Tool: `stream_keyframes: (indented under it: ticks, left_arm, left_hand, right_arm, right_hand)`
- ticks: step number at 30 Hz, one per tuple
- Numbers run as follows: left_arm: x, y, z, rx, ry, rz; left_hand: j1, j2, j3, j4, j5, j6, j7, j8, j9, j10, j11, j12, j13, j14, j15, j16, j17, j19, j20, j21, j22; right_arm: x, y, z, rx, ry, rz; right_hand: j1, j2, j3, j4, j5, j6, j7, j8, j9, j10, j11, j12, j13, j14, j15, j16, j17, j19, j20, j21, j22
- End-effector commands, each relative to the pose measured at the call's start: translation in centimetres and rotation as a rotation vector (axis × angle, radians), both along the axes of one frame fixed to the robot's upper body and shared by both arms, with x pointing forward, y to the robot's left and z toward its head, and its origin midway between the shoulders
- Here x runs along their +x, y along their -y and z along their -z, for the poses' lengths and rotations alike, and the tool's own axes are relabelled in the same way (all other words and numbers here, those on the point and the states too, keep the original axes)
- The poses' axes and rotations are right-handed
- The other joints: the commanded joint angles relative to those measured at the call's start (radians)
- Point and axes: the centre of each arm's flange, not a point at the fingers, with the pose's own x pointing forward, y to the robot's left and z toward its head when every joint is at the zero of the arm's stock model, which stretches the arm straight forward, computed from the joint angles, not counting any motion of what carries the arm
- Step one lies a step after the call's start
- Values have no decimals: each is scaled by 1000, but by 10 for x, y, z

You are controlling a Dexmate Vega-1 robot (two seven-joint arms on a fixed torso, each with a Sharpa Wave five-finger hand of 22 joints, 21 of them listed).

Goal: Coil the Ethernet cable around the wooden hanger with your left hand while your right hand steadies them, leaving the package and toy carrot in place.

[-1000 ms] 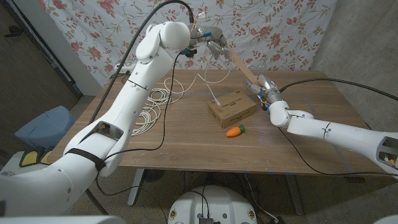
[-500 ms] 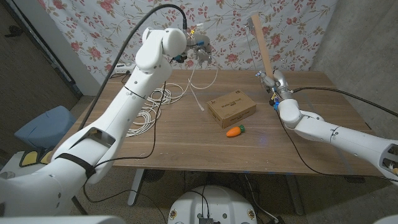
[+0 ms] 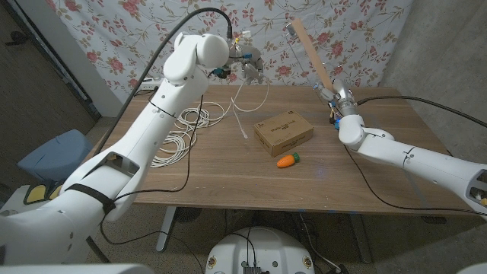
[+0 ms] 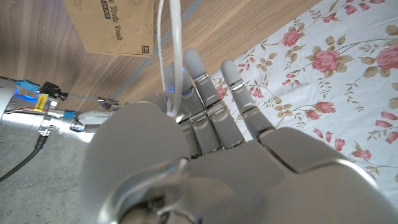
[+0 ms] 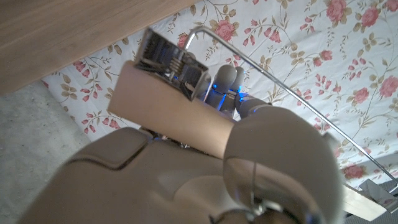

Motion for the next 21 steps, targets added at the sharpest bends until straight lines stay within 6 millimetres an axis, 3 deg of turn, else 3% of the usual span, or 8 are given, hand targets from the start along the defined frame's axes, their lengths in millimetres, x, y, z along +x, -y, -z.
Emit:
stream_keyframes:
  ticks: [1, 12, 21]
  left_arm:
    - [-5, 17, -11, 37, -85, 166]
    - [-10, 21, -18, 38, -79, 208]
    - [-12, 10, -33, -59, 27, 217]
  left_hand:
    - [13, 2, -1, 3, 8, 72, 57, 80, 3, 1, -3, 7, 9, 16, -22, -3, 6, 6, -4, 13, 5]
    - [19, 1, -3, 4, 8, 73, 62, 74, 7, 5, -3, 7, 12, 25, -22, 0, 14, 17, -7, 47, 7]
    - [21, -2, -6, 5, 7, 78, 61, 69, 7, 4, -4, 5, 13, 18, -21, -3, 20, 2, -8, 64, 7]
  right_arm:
    - [10, -23, -11, -172, -49, 121]
    - [32, -39, -9, -330, -89, 247]
    - [27, -53, 6, -397, 6, 260]
  right_hand:
    - [37, 27, -2, 0, 6, 11, 3, 6, 2, -12, -20, 5, 16, -5, -92, 18, 5, -5, -82, 10, 1]
    - [39, 25, -5, 3, 10, 13, 4, 6, 2, -16, -18, 9, 27, -11, -92, 38, 6, -11, -84, 19, 1]
    - [39, 23, -6, 4, 13, 12, 2, 5, 2, -18, -15, 3, 18, -21, -91, 45, 5, -17, -85, 19, -1]
